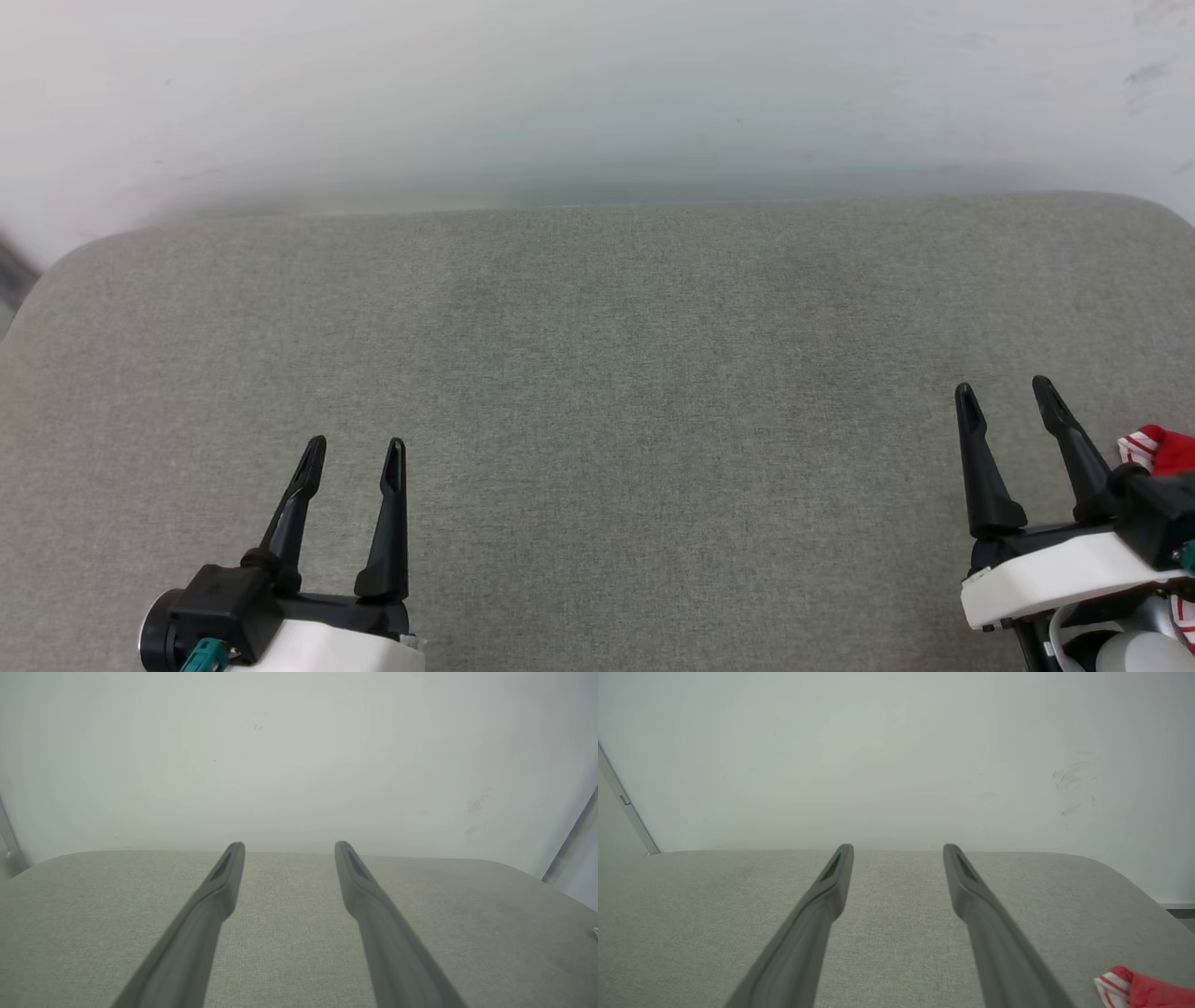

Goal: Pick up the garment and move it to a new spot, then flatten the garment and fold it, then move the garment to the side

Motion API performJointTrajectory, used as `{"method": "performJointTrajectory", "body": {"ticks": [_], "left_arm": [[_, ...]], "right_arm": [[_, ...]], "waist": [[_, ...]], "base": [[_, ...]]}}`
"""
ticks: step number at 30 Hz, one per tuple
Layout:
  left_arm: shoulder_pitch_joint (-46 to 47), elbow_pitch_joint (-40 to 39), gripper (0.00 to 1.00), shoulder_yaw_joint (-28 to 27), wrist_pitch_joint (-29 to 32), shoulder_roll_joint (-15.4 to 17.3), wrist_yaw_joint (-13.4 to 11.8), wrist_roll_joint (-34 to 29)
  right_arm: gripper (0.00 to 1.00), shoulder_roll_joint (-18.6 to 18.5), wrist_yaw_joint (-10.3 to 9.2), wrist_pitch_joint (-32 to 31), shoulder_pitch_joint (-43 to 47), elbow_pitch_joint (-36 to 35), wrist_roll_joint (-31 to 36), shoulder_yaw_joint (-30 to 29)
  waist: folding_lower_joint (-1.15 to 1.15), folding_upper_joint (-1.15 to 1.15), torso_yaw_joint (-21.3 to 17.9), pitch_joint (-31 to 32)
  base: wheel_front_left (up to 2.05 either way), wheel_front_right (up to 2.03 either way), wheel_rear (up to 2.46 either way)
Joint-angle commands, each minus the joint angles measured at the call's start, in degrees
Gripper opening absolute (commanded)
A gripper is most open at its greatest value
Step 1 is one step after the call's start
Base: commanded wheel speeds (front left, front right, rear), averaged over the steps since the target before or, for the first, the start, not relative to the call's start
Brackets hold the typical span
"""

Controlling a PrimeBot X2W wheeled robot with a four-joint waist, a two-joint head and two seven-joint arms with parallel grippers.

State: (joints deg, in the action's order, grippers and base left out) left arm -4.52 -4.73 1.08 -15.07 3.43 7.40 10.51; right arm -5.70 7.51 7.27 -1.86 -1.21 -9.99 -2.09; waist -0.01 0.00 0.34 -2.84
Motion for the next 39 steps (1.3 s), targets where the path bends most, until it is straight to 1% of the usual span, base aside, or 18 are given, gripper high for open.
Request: {"method": "performJointTrajectory", "body": {"ticks": [1,5,10,18,19,23,39], "left_arm": [[-0.4,-0.1,1.0,-0.2,-0.1,-0.1,0.1,0.5],[-0.4,-0.6,1.0,-0.1,-0.1,-0.1,0.1,0.4],[-0.5,-0.8,1.0,-1.0,-0.1,-0.1,0.1,-1.9],[-1.0,-0.1,1.0,-1.9,-0.1,-0.4,0.1,-1.8],[-0.8,-0.2,0.0,-2.3,-0.1,-0.4,0.1,-1.8],[-1.3,1.6,0.0,-1.6,0.0,-0.5,0.0,-1.3],[1.3,5.1,0.0,-1.6,3.5,0.6,-0.1,17.4]], "right_arm": [[1.0,0.1,-0.04,0.3,0.2,0.2,0.2,0.0],[1.0,0.1,-0.04,0.5,-0.5,0.4,0.0,-0.1],[1.0,0.3,-0.04,0.6,-0.6,0.7,-0.3,0.1],[1.0,0.3,-0.04,0.8,-0.2,0.8,0.2,-0.5],[0.0,0.4,-0.04,0.8,-0.1,0.8,0.2,-0.5],[0.0,0.3,0.0,0.4,0.5,2.7,-0.5,-0.4],[0.0,0.9,0.0,-2.6,-0.7,5.3,-17.8,-1.3]], "waist": [[0.01,0.0,-0.2,0.0],[0.01,0.0,-0.4,0.0],[0.01,0.0,-0.8,0.2],[0.01,0.0,-1.0,0.5],[0.01,0.0,-1.0,0.5],[0.01,0.0,-1.0,0.5],[0.01,0.0,-0.9,0.8]], "base": [[0.0,0.0,0.0],[0.0,0.0,0.0],[0.0,0.0,0.0],[0.0,0.0,0.0],[0.0,0.0,0.0],[0.0,0.0,0.0],[0.0,0.0,0.0]]}}
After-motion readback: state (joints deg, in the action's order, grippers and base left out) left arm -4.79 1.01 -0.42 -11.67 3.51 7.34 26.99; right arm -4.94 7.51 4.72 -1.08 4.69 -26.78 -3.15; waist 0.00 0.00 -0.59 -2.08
